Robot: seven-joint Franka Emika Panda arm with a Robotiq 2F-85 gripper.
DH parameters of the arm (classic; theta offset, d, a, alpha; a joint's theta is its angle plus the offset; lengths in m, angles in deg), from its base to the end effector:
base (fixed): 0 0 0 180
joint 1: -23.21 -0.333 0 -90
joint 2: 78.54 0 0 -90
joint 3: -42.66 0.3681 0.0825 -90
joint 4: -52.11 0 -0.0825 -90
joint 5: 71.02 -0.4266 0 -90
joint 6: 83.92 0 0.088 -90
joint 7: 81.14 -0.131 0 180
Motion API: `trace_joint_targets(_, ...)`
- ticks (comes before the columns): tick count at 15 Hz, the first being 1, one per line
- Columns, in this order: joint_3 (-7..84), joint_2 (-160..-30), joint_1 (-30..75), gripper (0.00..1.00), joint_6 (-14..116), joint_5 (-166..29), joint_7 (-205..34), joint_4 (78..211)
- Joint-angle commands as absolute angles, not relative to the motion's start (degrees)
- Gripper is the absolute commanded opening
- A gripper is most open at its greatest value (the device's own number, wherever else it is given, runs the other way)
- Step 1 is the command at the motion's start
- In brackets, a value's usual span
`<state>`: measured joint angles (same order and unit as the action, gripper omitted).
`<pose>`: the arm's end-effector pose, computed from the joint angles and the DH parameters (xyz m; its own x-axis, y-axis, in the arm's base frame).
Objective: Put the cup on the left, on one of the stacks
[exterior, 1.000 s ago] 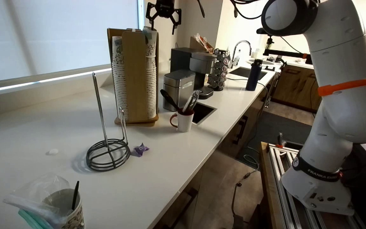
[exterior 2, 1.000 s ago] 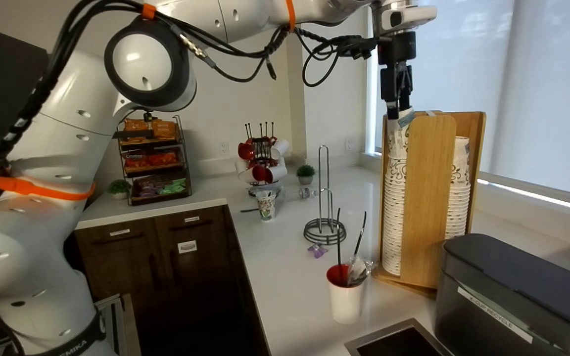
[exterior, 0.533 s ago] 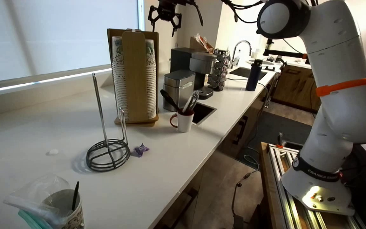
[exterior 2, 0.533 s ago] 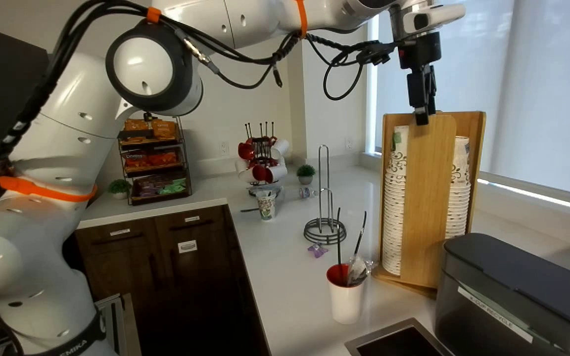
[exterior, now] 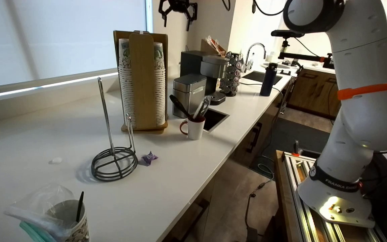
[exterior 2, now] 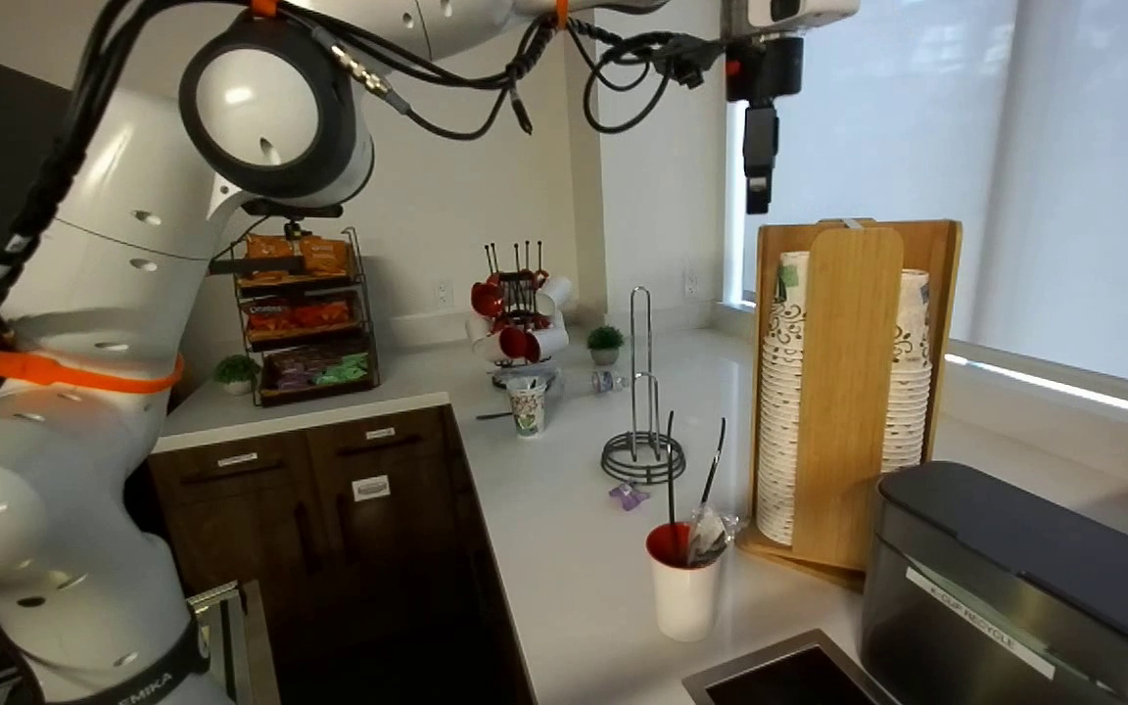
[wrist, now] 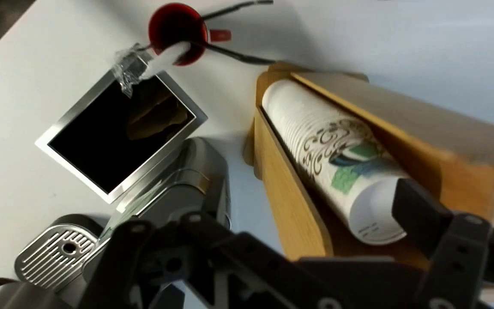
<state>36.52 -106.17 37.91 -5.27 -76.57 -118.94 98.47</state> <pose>0.6949 -0.2207 0.6956 0.5500 -0.8342 0.0393 -0.8300 -0.5512 -0.0854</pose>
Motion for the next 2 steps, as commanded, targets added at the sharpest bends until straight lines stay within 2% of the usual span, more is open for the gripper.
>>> trace_joint_targets(1, 38.19, -99.7, 36.38, 1.0, -11.49, -75.42, -110.55, 101.22)
trace_joint_targets(2, 37.44, -103.37, 37.09, 1.0, -8.8, -76.37, -114.7, 98.59)
